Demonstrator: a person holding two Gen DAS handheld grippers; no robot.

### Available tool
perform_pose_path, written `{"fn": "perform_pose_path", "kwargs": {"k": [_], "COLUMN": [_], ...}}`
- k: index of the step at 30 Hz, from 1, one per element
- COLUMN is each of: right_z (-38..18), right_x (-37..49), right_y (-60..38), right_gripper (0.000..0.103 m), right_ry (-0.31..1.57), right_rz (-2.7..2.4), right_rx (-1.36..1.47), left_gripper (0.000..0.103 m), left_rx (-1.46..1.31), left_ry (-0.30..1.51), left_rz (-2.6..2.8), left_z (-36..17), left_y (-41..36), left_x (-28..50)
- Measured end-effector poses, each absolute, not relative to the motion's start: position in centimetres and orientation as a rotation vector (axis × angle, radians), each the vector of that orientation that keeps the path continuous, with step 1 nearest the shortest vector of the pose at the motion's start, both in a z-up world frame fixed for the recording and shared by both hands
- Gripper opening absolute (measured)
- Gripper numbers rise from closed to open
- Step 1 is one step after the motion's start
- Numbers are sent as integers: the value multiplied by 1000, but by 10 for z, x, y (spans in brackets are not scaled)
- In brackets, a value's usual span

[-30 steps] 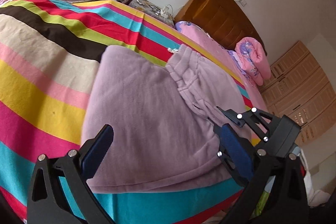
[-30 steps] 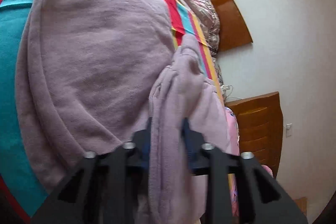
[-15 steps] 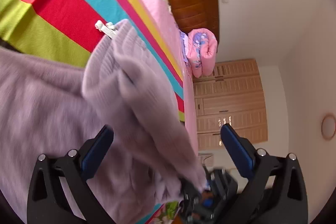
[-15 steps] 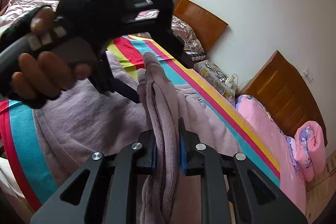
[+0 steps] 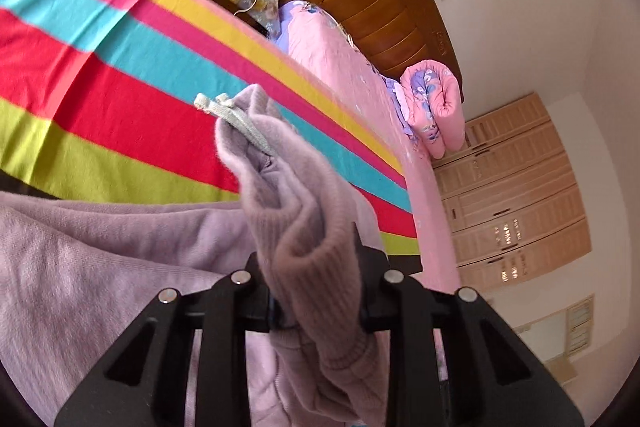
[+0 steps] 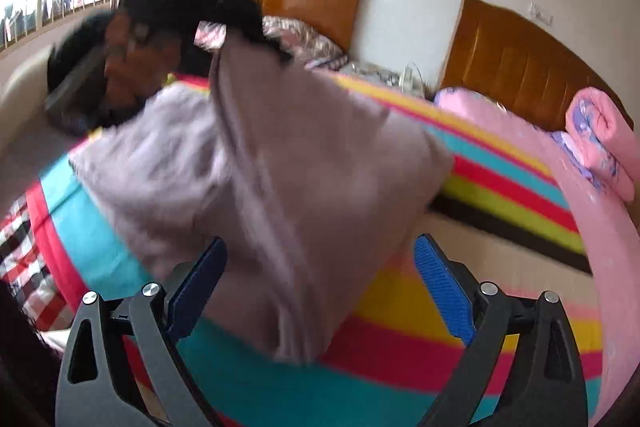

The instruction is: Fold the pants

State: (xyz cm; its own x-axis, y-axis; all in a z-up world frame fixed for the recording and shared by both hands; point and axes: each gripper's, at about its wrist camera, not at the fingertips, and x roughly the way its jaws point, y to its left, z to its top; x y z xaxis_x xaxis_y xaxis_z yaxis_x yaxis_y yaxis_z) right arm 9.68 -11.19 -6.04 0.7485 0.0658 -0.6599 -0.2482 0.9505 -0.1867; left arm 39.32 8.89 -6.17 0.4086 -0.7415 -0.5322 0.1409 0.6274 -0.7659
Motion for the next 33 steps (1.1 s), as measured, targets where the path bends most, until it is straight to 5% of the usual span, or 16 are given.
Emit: {"fn": "perform_pose_path", "kwargs": {"k": [12,15,20,33], "right_z": [-81,-84,-89,-92], "right_x": [65,65,70,79], "right_y": [-100,-96,-95,-107], "right_gripper": [85,87,89,90], "right_ry": [709,722,735,761], "right_rz": [-23,-3,21,49], "right_rx": [-380,-372,-365,-305], "left_gripper": [23,23,25,26], "left_rx": [-567,-560,-885,-559], "left_ry": [657,639,761,656], "left_rz": [-534,-404,-310,-333], "left_z": [37,-2,-142,-88], "left_y": [136,190,261,232], "left_x": [264,208,178,185]}}
